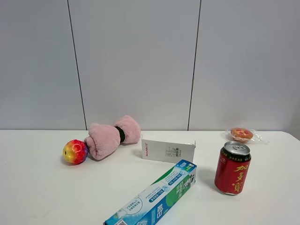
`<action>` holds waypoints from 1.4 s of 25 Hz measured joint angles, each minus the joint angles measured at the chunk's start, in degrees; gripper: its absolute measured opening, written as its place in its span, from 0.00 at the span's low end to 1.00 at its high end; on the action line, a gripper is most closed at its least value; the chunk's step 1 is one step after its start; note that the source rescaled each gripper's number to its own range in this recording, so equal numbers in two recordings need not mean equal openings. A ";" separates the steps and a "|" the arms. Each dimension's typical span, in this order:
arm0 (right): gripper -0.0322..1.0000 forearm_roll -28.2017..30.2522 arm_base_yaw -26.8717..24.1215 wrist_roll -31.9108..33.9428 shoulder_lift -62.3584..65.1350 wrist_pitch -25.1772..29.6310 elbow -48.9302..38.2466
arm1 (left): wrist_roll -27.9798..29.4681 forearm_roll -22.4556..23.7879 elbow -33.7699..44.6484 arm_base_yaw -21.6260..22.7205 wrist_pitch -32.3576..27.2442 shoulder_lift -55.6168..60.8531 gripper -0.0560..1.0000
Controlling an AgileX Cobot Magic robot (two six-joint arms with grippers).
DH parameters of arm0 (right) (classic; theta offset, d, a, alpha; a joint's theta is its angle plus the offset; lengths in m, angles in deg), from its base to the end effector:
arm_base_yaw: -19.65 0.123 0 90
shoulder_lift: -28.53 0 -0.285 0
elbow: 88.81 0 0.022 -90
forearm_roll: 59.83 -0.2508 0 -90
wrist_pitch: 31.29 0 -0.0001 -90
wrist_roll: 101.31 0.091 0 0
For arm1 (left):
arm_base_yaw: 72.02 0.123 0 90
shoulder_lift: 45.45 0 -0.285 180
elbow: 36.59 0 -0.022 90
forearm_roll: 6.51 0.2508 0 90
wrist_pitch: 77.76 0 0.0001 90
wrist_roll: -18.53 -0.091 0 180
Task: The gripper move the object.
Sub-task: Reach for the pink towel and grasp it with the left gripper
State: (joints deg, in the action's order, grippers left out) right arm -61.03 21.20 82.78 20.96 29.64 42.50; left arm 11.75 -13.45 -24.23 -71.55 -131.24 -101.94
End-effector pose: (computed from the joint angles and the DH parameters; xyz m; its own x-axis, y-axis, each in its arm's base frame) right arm -0.0053 0.0015 0.2765 -0.4587 0.0691 -0.8859 -0.0060 0.9967 0.0808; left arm 0.1453 -0.0077 0.4234 -0.5278 0.0415 -0.8483 0.0985 0.9951 -0.0126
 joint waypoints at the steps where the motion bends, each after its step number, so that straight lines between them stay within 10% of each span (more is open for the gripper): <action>1: 1.00 0.00 0.00 0.00 0.00 0.00 0.00 | -1.12 -0.18 -2.43 0.00 0.27 -3.95 0.74; 7: 1.00 0.00 0.00 0.00 0.00 0.00 0.00 | -12.73 -0.48 -15.81 -4.19 0.21 -27.44 0.78; 14: 1.00 0.00 0.00 0.00 0.00 0.00 0.00 | -17.33 -0.60 -29.37 -11.11 0.14 -46.60 0.98; 22: 1.00 0.00 0.00 0.00 0.00 0.00 0.00 | -20.49 -0.61 -45.96 -19.31 -2.67 -70.01 1.00; 35: 1.00 0.00 0.00 0.00 0.00 0.00 0.00 | -28.38 0.23 -55.04 -20.38 -1.26 -88.03 1.00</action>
State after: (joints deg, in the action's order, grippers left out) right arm -61.03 21.20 82.78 20.96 29.64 42.50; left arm -16.63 -13.22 -79.27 -91.93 -132.50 -189.97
